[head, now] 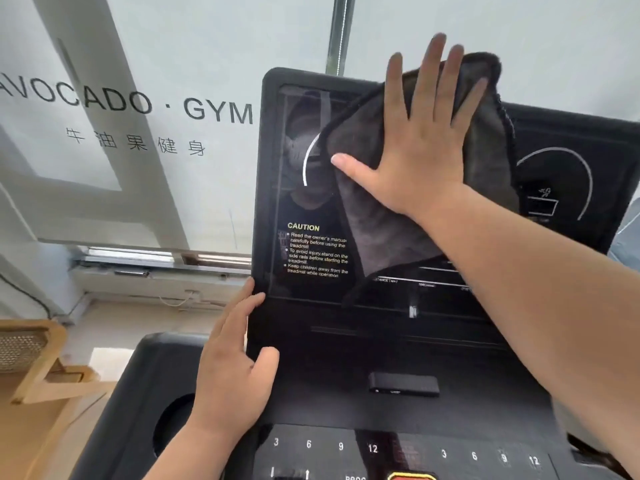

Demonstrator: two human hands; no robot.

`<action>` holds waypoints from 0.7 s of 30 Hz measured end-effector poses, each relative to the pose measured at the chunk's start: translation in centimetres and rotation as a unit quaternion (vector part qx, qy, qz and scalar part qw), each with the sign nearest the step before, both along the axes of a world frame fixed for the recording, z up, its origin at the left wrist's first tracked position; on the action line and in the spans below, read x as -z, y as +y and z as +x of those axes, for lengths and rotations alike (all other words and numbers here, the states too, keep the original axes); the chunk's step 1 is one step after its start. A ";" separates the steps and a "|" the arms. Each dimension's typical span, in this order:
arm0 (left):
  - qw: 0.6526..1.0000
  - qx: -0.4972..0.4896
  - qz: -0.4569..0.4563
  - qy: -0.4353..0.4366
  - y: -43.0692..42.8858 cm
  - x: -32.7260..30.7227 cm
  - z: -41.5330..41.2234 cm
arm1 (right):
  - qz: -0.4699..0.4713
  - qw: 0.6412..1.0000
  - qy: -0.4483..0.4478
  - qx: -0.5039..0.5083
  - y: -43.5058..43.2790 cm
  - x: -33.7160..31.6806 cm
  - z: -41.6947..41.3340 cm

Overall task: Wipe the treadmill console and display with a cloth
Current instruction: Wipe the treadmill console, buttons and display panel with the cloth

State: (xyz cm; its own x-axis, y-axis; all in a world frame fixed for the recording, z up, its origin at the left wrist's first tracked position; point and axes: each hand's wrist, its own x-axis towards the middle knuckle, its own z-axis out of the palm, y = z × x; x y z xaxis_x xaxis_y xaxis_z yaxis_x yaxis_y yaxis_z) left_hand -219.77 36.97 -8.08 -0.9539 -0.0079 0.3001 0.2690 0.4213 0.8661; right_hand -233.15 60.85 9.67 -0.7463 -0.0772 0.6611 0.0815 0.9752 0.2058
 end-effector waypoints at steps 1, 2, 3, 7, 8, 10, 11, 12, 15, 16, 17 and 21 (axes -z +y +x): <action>1.000 0.007 0.025 -0.011 -0.3 -0.1 0.0 | 0.002 1.000 0.003 -0.003 -1.4 -0.5 -0.7; 0.999 0.012 0.042 -0.023 -0.5 -0.2 0.0 | 0.007 1.000 0.001 -0.008 -2.9 -0.7 -1.3; 0.998 0.017 0.056 -0.033 -0.8 -0.1 0.0 | 0.011 1.000 -0.003 -0.015 -4.3 -0.7 -1.8; 0.994 0.025 0.094 -0.048 -1.3 0.1 -0.2 | 0.035 0.997 -0.025 -0.066 -8.1 2.0 -1.4; 0.994 0.025 0.099 -0.047 -1.3 0.0 -0.3 | 0.048 0.994 -0.034 -0.087 -8.5 3.3 -0.8; 0.993 0.025 0.110 -0.044 -1.2 -0.1 -0.5 | 0.077 0.986 -0.061 -0.133 -8.6 6.8 1.1; 0.992 0.025 0.114 -0.043 -1.1 -0.1 -0.6 | 0.095 0.981 -0.077 -0.154 -8.2 8.6 2.2; 0.992 0.022 0.112 -0.044 -1.1 -0.2 -0.7 | 0.113 0.974 -0.092 -0.172 -7.6 10.4 3.3; 0.995 0.015 0.092 -0.041 -1.1 -0.1 -0.8 | 0.149 0.964 -0.100 -0.195 -4.2 13.4 5.4; 0.995 0.016 0.089 -0.041 -1.1 0.0 -0.8 | 0.146 0.967 -0.089 -0.188 -3.1 13.1 5.4; 0.995 0.018 0.086 -0.042 -1.2 0.0 -0.8 | 0.136 0.973 -0.072 -0.171 -2.2 12.2 5.2; 0.995 0.029 0.081 -0.057 -1.4 -0.2 -0.7 | 0.064 0.996 -0.035 -0.049 -1.3 4.6 1.9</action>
